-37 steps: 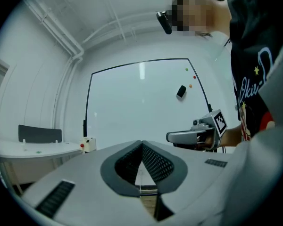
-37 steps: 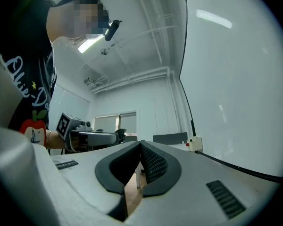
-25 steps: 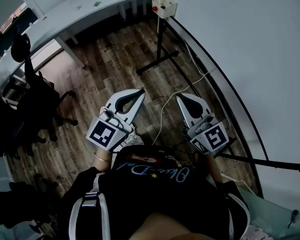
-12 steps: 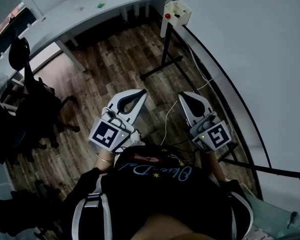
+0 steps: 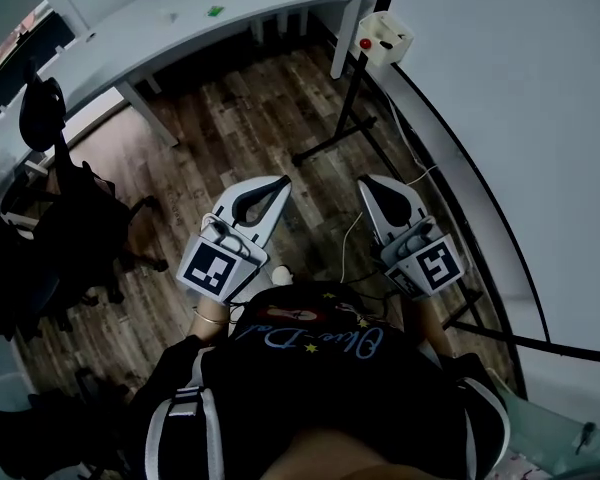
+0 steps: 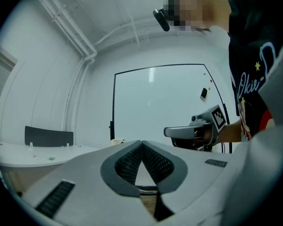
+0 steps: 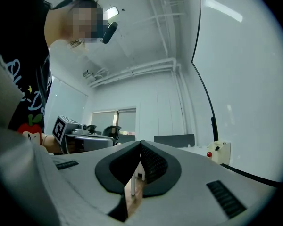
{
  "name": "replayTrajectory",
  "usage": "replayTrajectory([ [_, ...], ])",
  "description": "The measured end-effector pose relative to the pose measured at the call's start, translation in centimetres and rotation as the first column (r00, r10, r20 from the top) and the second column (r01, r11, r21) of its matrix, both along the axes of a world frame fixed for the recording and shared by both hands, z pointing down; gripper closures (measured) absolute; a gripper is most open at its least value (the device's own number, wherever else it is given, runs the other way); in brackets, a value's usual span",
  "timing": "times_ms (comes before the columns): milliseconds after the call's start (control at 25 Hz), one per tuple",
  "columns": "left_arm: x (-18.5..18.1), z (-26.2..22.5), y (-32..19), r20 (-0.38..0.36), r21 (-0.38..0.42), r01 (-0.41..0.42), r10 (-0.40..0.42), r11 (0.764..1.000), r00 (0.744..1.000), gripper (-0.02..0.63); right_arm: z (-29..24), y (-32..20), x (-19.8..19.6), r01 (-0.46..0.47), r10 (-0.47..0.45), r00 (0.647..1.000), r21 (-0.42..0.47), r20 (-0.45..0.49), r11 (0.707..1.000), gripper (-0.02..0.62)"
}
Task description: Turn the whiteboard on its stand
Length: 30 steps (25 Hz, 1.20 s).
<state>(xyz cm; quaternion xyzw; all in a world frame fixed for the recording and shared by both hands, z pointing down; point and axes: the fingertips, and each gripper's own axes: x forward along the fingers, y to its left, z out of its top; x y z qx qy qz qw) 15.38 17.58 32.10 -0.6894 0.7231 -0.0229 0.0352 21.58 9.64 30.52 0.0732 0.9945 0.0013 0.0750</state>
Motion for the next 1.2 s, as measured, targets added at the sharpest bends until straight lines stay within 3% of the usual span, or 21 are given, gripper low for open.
replayTrajectory([
  [560, -5.9, 0.3, 1.0, 0.017, -0.002, -0.046, 0.046, 0.999, 0.999, 0.586, -0.3, -0.3, -5.7, -0.081, 0.081, 0.997, 0.006, 0.018, 0.997, 0.561],
  [1200, -12.2, 0.4, -3.5, 0.005, -0.01, -0.027, 0.027, 1.0, 1.0, 0.586, -0.3, -5.1, -12.2, -0.052, 0.053, 0.998, -0.04, 0.044, 0.998, 0.561],
])
